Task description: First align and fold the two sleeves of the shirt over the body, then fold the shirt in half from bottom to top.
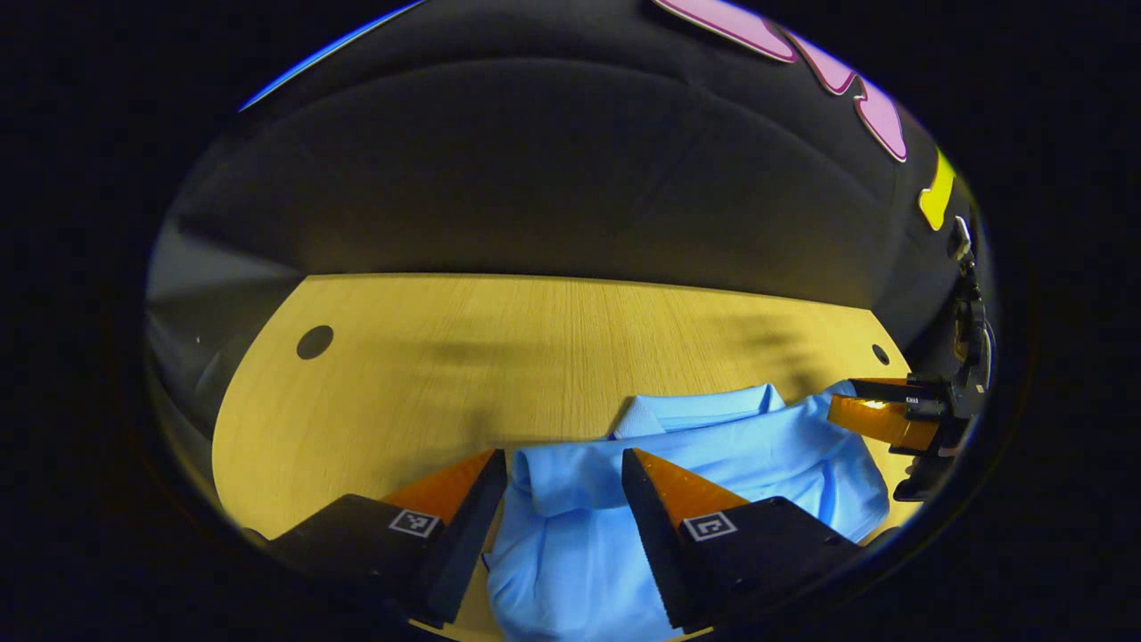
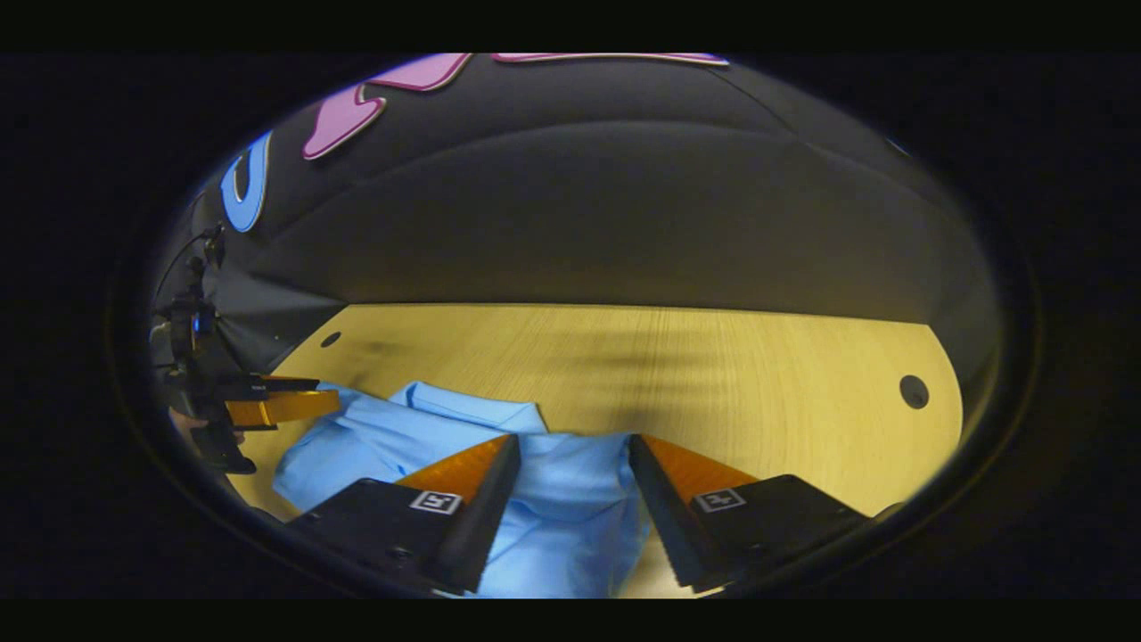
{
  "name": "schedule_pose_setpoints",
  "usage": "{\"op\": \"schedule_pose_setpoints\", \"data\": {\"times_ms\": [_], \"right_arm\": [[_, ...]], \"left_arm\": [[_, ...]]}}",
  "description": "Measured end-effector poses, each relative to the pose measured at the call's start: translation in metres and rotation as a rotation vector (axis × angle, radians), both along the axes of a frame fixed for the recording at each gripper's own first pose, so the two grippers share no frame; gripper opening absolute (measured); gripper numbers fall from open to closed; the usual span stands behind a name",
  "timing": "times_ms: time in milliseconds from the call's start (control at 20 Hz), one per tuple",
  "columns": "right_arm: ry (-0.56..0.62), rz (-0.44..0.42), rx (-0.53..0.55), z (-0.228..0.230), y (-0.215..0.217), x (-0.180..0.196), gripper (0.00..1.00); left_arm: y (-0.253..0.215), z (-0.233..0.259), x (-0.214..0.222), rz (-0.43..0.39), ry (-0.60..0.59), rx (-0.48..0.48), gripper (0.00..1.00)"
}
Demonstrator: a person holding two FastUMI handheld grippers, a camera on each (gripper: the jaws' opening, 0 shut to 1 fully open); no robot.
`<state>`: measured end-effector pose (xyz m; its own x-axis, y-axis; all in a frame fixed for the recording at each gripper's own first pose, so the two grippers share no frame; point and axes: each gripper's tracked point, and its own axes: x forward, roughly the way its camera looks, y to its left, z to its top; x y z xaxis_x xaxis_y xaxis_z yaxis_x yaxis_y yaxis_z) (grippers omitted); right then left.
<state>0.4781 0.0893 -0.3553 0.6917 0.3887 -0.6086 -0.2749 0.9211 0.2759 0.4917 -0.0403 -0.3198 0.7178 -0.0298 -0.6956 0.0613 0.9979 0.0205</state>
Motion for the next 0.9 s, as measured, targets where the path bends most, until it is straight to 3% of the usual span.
{"op": "schedule_pose_setpoints", "data": {"times_ms": [100,300,450,650,900], "right_arm": [[-0.056,0.000,-0.011,0.024,-0.012,-0.004,0.99],[-0.198,-0.048,-0.065,0.091,-0.038,-0.028,0.98],[-0.357,-0.142,-0.111,0.169,-0.050,-0.070,0.98],[-0.541,-0.247,-0.157,0.275,-0.038,-0.165,0.98],[-0.605,-0.291,-0.071,0.340,0.004,-0.301,0.97]], "left_arm": [[-0.004,0.028,-0.005,-0.012,-0.053,0.004,0.86],[-0.008,0.107,-0.040,-0.023,-0.194,0.011,0.96],[-0.007,0.176,-0.093,0.009,-0.310,0.014,0.98],[-0.013,0.254,-0.194,-0.030,-0.466,0.035,0.97],[-0.022,0.309,-0.349,-0.107,-0.613,0.078,0.97]]}}
